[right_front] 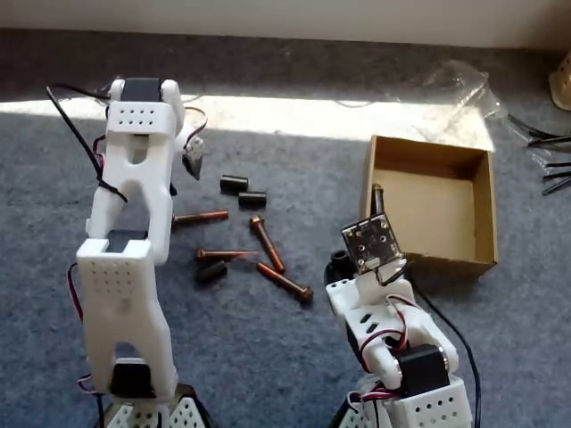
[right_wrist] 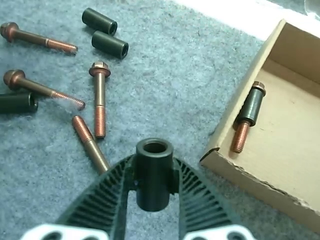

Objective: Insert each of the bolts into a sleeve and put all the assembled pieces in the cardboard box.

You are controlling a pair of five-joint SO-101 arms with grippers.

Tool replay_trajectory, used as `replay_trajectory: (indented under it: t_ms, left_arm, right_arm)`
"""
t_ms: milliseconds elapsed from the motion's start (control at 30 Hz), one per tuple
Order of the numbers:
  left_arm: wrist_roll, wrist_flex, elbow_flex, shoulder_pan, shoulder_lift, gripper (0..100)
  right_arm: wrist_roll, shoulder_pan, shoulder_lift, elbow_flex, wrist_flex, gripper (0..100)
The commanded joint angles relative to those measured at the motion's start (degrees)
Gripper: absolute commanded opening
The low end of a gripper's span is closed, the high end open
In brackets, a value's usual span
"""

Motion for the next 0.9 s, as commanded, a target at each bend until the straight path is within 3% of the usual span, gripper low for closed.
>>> replay_trajectory:
  t_ms: [0,67,267,667,867]
  left_arm:
    - [3.16,0.70,8.13,3.30,-12.88,17]
    - [3.78,0.44,12.09,4.26,-16.40,17]
    - [14.42,0.44,20.35,4.09,-19.03,17]
    - [15.30,-7.21,28.09,3.82,-19.03,17]
    - [25.76,-7.82,28.18,4.09,-18.95,17]
  right_arm:
    - [0.70,0.75,-0.48,-0.57,-2.07,0.4]
    - [0.70,0.75,-0.48,-0.57,-2.07,0.4]
    - [0.70,0.75,-0.48,-0.57,-1.80,0.4]
    - [0.70,0.75,-0.48,-0.57,-1.80,0.4]
    - [0.70,0.75,-0.48,-0.57,-1.80,0.4]
